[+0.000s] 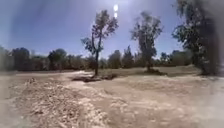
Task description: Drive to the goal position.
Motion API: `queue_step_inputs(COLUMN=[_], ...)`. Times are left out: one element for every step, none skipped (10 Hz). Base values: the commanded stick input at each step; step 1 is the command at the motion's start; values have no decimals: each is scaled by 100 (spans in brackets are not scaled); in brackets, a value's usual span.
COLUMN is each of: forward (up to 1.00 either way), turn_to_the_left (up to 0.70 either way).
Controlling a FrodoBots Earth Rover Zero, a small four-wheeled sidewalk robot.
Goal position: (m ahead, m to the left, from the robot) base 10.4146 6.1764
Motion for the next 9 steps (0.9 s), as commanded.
queue_step_inputs(forward=[85, 85, 85, 85, 85, 85, 85, 85, 85], turn_to_the_left=[0, 0, 0, 2, 5, 34, 34, 34, 34])
